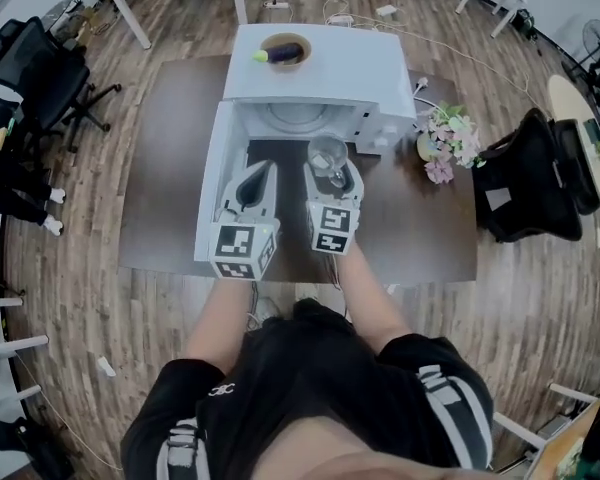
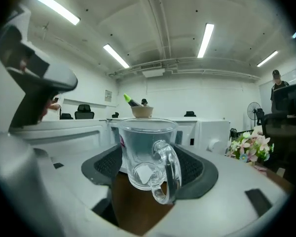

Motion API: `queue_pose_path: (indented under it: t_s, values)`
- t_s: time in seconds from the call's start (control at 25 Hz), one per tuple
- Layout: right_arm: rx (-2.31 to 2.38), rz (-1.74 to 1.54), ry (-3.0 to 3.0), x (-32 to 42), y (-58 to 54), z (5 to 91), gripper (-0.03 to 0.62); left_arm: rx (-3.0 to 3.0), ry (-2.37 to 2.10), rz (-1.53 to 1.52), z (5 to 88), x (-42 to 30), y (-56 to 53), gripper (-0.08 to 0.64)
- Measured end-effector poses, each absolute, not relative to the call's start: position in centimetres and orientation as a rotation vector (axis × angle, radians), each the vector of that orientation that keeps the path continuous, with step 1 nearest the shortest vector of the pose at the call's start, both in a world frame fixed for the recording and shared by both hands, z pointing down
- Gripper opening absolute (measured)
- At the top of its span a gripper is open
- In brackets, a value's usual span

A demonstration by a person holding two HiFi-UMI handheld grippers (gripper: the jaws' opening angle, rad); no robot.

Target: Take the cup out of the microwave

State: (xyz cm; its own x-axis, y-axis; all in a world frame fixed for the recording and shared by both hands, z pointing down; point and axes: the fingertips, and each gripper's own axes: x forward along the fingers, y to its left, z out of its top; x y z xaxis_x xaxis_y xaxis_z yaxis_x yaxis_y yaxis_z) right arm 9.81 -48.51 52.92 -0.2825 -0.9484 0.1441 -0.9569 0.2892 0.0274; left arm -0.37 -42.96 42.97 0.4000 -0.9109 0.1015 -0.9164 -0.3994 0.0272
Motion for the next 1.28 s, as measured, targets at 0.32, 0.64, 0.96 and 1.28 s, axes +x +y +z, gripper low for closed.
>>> queue_pose_path:
  t_s: [0.32, 0.64, 0.96, 1.28]
  values:
    - [1.954, 0.010, -2.390, 13.8, -42.0, 44.0, 0.321, 2.604, -1.568, -0.003, 41.0, 0.4, -40.5, 0.003]
    - [2.052, -0.056, -2.342, 15.5, -39.8, 40.8, 0.321, 2.676, -1.501, -0.007, 39.8, 1.4, -38.7, 0.003]
    - [2.051, -0.075, -2.335, 15.2, -39.5, 40.4, 0.321, 2.698, -1.537, 0.001, 39.4, 0.7, -38.0, 0.003]
    - [2.040, -0.049, -2.353, 15.2, -40.1, 40.8, 0.321, 2.713, -1.540, 0.047, 39.7, 1.3, -38.3, 0.003]
